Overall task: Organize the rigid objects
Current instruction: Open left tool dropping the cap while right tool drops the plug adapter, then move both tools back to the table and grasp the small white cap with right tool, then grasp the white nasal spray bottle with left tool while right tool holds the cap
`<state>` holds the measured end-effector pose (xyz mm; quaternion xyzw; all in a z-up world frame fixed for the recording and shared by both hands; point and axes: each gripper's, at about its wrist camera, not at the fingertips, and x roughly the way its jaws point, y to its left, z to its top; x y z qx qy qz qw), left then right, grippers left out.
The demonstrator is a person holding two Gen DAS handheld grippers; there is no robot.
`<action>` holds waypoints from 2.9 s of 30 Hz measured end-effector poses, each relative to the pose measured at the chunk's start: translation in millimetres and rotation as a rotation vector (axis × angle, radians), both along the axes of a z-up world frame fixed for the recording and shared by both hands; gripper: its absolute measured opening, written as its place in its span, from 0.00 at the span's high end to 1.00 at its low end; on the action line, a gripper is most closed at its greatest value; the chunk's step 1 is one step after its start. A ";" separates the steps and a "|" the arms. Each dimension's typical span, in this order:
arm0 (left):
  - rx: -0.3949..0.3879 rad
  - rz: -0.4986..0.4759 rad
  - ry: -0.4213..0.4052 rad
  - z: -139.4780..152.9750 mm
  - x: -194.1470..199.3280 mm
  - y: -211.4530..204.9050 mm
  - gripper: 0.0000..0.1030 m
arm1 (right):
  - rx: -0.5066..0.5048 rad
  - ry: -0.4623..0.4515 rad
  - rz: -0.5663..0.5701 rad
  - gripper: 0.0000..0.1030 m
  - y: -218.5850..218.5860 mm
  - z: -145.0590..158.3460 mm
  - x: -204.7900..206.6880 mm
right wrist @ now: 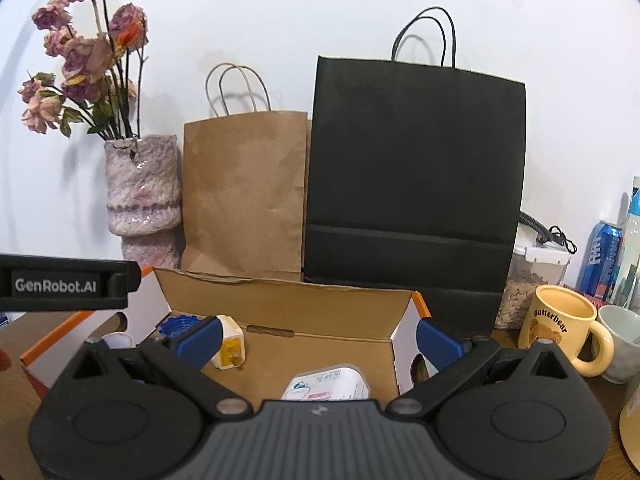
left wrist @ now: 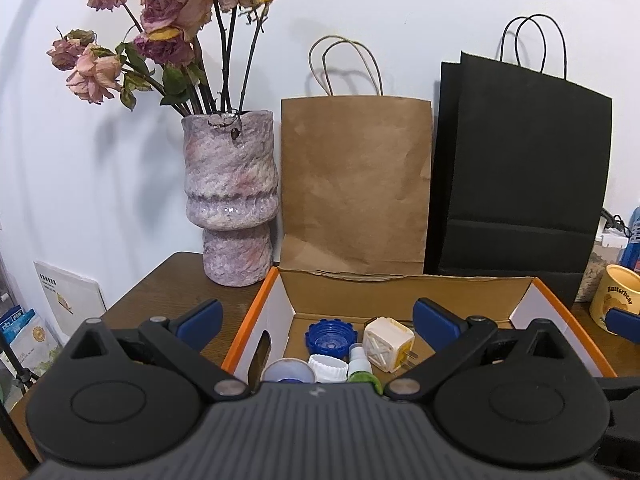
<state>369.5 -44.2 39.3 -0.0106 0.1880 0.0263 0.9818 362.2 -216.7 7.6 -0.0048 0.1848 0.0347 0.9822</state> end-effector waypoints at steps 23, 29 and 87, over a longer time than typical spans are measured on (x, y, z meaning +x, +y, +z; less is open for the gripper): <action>0.003 -0.010 0.003 2.0 -68.2 -5.2 0.00 | -0.020 -0.007 0.039 0.00 -30.4 7.7 -62.1; 0.007 -0.005 0.025 -2.7 -87.8 -12.5 0.00 | -0.023 -0.002 0.059 0.00 -46.0 6.3 -83.2; 0.013 0.044 0.204 -55.6 -161.7 -44.6 0.00 | -0.021 0.219 0.087 0.62 -103.6 -61.1 -127.1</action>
